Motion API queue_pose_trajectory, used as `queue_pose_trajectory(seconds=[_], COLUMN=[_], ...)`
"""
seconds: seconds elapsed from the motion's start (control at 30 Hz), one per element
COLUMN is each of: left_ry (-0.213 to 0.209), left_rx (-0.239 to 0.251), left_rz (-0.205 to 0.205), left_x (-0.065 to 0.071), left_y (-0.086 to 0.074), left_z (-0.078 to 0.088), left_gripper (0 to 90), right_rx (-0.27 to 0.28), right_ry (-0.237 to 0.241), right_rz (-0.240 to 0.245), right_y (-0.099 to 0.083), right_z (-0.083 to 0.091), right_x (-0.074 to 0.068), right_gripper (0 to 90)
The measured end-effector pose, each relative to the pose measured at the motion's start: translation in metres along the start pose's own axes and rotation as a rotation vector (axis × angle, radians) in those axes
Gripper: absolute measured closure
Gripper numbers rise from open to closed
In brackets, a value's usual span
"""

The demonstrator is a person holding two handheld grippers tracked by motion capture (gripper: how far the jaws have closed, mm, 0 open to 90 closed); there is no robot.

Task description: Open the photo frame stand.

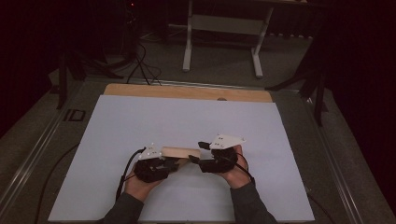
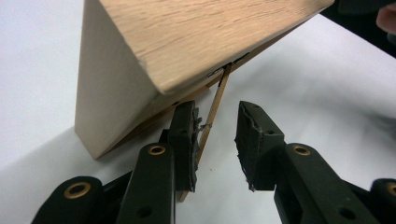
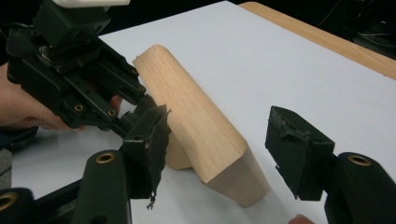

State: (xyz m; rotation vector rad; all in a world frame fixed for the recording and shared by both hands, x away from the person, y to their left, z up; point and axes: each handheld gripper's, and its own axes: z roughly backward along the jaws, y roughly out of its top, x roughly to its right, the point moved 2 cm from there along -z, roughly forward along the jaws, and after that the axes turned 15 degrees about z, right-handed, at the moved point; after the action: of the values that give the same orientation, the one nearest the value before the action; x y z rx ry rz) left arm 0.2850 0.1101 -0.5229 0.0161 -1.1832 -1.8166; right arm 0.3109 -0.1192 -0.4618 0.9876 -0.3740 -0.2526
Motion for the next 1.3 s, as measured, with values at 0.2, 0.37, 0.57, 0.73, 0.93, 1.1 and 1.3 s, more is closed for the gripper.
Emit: queue_pose_trajectory(seconds=[0.2, 0.37, 0.57, 0.73, 0.93, 1.1, 1.3], left_ry=[0.021, 0.03, 0.037, 0.037, 0.042, 0.042, 0.042], left_rx=[0.009, 0.014, 0.023, 0.033, 0.038, 0.044, 0.045], left_rz=[-0.018, -0.026, -0.026, -0.025, -0.03, -0.028, -0.03], left_x=[0.001, 0.001, 0.0, 0.0, 0.0, 0.0, 0.0], left_y=[-0.001, 0.0, 0.001, 0.001, 0.001, 0.002, 0.002], left_z=[0.003, 0.007, 0.011, 0.014, 0.017, 0.019, 0.02], left_gripper=[67.8, 67.8, 67.9, 67.9, 68.2, 68.3, 68.5], right_rx=[0.014, 0.022, 0.041, 0.056, 0.063, 0.062, 0.061], right_ry=[-0.018, -0.037, -0.065, -0.09, -0.115, -0.129, -0.152], right_rz=[-0.006, -0.013, -0.024, -0.034, -0.05, -0.065, -0.09], right_y=[0.001, 0.0, 0.0, 0.0, -0.002, -0.006, -0.011], right_z=[0.004, 0.006, 0.011, 0.014, 0.016, 0.017, 0.017], right_x=[0.002, 0.004, 0.008, 0.01, 0.014, 0.018, 0.022], right_gripper=[38.4, 38.3, 38.3, 38.6, 39.3, 40.2, 40.9])
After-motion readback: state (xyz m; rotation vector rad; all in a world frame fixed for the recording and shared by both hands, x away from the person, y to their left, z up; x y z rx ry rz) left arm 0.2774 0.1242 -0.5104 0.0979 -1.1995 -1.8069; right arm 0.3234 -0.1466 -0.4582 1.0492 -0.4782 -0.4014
